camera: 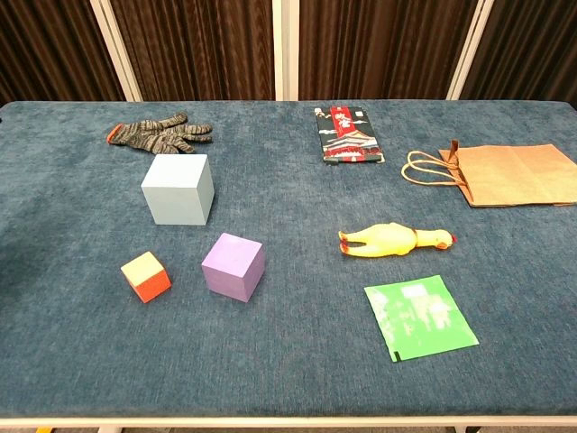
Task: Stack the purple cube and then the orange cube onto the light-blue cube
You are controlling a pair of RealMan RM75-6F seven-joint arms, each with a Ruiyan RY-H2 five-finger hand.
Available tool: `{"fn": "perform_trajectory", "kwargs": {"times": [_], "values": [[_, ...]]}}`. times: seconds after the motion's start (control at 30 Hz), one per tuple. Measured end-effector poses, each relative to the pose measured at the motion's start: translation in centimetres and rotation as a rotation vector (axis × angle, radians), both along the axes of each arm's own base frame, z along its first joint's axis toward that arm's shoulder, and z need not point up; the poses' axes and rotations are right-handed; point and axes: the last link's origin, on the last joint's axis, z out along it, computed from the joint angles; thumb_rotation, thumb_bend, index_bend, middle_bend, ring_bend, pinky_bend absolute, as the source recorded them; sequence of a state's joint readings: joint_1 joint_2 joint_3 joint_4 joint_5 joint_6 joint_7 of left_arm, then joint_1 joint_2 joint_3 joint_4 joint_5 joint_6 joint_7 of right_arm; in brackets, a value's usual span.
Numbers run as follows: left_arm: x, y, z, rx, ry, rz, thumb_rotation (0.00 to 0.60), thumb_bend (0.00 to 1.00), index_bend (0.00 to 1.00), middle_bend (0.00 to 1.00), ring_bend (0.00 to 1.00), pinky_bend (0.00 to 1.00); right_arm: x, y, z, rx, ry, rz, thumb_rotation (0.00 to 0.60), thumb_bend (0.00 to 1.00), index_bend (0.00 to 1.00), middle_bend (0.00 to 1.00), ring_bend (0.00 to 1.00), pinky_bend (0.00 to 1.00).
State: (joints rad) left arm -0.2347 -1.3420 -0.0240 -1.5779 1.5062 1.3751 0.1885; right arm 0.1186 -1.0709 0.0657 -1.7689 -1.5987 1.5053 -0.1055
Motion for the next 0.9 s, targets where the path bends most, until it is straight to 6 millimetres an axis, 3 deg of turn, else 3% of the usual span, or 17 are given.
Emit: {"fn": "perform_trajectory", "kwargs": {"times": [0.53,0.9], "values": [[1.3,-0.2,-0.5,-0.052,-0.027,-0.028,0.6,0.16,0.22,0.27,0.19,0.22,-0.1,-0.2,0.0,0.0,0.002,-0.011,0.6,0.23,0.07,0.03,0.0,0.0],[5.6,-0.1,-1.9,-0.164,-0.042,-0.211,0.6,0.16,0.28,0.31,0.19,0.26,-0.1,-0.1,0.0,0.003,-0.003,-0.003,0.6,0.23,0.07,0.03,0.0,0.0]]}}
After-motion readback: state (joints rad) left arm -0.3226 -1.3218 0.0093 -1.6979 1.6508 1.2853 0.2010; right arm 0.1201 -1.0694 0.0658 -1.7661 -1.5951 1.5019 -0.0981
